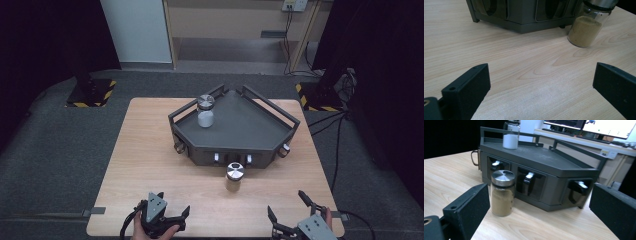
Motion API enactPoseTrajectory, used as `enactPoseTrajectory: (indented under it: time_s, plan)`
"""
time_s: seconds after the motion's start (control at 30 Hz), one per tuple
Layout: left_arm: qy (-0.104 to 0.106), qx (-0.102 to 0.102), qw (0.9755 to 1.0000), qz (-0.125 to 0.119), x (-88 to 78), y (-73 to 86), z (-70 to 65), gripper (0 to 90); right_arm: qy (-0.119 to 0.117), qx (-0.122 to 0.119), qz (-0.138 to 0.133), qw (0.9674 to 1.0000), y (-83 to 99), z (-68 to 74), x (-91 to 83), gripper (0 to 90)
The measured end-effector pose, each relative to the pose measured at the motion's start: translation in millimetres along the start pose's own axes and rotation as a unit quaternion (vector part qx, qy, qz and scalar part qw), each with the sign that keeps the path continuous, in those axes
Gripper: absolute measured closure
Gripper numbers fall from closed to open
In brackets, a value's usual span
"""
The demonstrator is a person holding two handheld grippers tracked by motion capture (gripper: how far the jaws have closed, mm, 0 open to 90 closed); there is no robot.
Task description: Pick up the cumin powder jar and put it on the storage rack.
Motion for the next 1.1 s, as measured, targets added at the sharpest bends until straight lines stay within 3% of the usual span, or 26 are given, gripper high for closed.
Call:
enactPoseTrajectory:
  time_s: [0.43, 0.8, 1.1]
  plan:
    - [-0.001, 0.000, 1.0000, 0.000, 0.8, -0.8, 1.1, 0.3, -0.037, 0.009, 0.025, 0.9990, -3.1, 5.2, 65.3, 3.8]
    - [0.000, 0.000, 1.0000, 0.000, 1.5, -0.9, 1.5, 0.3, -0.077, 0.012, 0.058, 0.9952, 6.8, 24.1, 120.1, 4.6]
    - [0.000, 0.000, 1.0000, -0.001, 1.3, -1.2, 3.3, 0.3, -0.089, 0.016, 0.074, 0.9932, 17.0, 33.1, 149.9, 7.0]
Point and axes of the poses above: each handheld gripper's, and its own axes: x roughly forward along the jaws, y roughly out of its underside, z roughly to its left, the point moved 6 cm from there along x, roughly forward along the jaws, and after that the axes turned 3 degrees about z, right-handed, at the moved point
